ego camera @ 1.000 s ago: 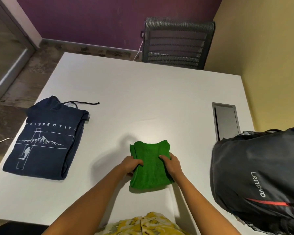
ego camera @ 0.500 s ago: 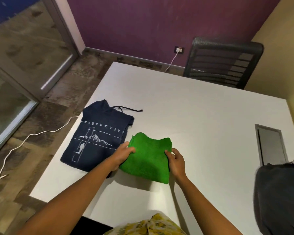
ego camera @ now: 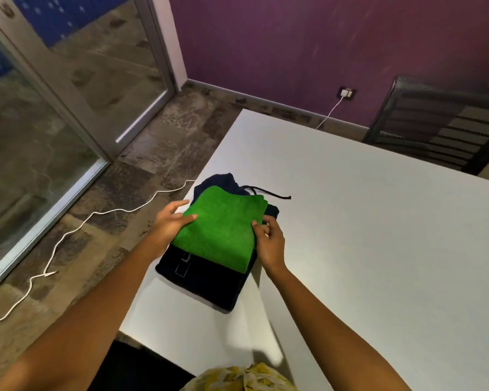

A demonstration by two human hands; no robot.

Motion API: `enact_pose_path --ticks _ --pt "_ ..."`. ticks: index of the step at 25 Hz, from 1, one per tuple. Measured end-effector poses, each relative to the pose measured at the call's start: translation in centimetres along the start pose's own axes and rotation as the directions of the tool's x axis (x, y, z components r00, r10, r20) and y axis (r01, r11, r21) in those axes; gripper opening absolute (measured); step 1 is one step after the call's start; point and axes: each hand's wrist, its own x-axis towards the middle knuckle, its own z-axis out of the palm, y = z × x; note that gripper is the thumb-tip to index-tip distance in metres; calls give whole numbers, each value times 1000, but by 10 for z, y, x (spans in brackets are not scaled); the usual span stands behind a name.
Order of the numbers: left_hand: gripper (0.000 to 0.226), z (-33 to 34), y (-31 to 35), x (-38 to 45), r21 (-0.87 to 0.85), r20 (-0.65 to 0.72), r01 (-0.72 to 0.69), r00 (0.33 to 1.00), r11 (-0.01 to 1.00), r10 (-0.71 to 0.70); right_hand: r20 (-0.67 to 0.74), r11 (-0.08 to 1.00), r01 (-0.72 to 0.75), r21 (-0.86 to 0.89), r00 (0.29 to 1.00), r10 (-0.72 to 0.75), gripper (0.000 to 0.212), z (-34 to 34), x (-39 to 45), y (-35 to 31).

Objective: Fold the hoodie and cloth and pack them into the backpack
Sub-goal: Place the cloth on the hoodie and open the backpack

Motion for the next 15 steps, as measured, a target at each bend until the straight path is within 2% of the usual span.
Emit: enact_pose_path --ticks 2,4,6,8,10,11,13,15 --pt "53 -16 -18 4 77 -10 194 981 978 -194 73 989 -136 -52 988 139 32 18 1 18" --pt "56 -23 -40 1 115 17 372 926 921 -376 128 959 -246 -140 956 264 52 24 -5 35" --pt "56 -27 -57 0 81 -30 429 903 900 -428 132 953 -255 -166 952 278 56 22 -10 40" --pt "61 -26 -61 -3 114 -147 405 910 907 -388 113 956 -233 -177 961 254 60 16 -12 39" --pt "70 -18 -60 -5 404 -268 269 949 874 -169 104 953 -175 -247 973 205 64 10 -15 38" --pt "73 -10 -60 -8 531 -262 149 965 834 -6 105 950 -153 -271 977 187 64 9 -17 38" --pt "78 11 -55 -19 656 -93 -137 961 742 260 101 950 -123 -286 982 158 62 8 -23 39" --pt "78 33 -57 -26 688 176 -397 903 608 391 76 948 -73 -311 992 101 54 7 -31 39"
